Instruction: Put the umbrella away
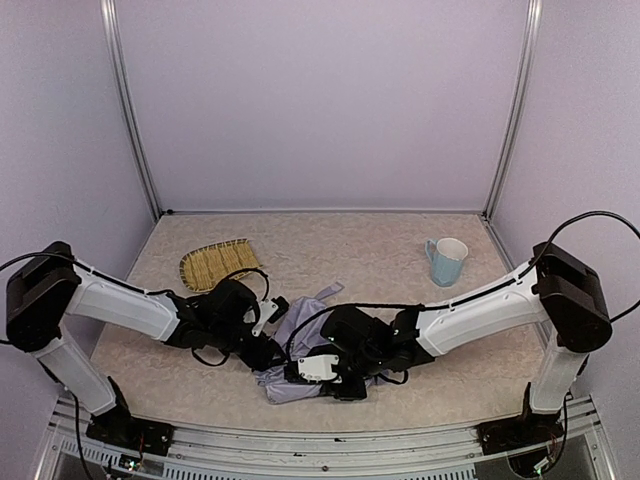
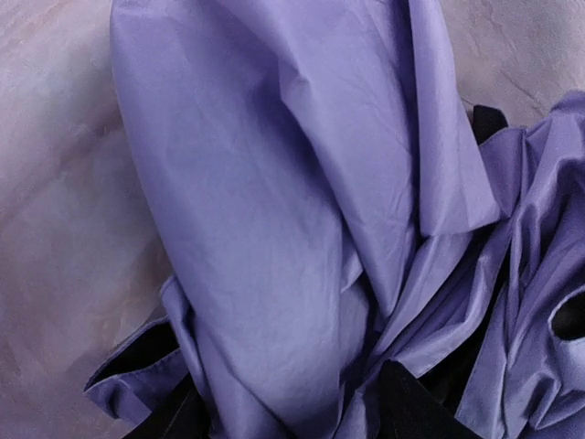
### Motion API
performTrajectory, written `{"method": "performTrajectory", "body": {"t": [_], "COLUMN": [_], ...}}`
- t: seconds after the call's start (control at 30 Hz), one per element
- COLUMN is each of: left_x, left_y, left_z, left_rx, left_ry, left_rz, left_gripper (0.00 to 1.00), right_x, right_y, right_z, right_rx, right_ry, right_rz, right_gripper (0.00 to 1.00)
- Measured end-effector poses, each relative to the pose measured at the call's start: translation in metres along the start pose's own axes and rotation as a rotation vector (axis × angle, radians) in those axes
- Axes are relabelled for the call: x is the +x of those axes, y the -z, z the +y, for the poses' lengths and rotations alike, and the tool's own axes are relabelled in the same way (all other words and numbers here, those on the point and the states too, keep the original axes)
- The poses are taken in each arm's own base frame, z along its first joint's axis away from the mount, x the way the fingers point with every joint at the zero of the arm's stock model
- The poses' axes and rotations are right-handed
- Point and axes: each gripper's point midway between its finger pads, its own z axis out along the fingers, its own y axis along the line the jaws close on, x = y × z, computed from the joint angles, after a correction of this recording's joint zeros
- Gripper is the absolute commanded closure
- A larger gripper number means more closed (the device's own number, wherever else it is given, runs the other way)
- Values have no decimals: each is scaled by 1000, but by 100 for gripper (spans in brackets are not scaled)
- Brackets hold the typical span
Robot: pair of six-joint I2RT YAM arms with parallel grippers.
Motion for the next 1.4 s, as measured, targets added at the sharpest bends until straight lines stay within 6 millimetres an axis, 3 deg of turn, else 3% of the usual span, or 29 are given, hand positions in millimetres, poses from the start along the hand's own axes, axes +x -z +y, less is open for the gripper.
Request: {"method": "performTrajectory", "body": {"t": [0.27,0.43,0.6,0.73,0.93,1.03,1.1,1.2,1.3,1.4], "left_x": [-19,-28,-37,-39,-49,-69,-88,-128,-167,-178], "left_y": [-27,-37,-42,-53,-57,-53,-47,-17,43,94], "left_z": [-9,-22,-43,-46,-41,-27,-14,8,15,2], "left_rx": [54,81,85,95,101,75,37,-43,-101,-76], "left_ry": [-32,-89,-206,-231,-240,-219,-202,-185,-175,-152], "left_rz": [-21,6,39,69,52,8,-39,-168,-352,-469], "left_gripper": [88,100,100,99,72,63,58,44,35,33], "right_x": [-4,-5,-3,0,2,5,7,8,9,10], "right_y": [-1,-1,3,5,8,10,10,11,11,10], "right_z": [1,1,4,6,3,3,3,1,-1,-2], "right_rx": [43,45,34,5,-105,-170,-203,-255,-284,-269], "right_ry": [19,2,-31,-83,-259,-357,-406,-468,-499,-495], "right_rz": [8,2,11,18,5,-27,-53,-96,-116,-117], "right_gripper": [100,100,100,100,100,100,100,100,100,100]}}
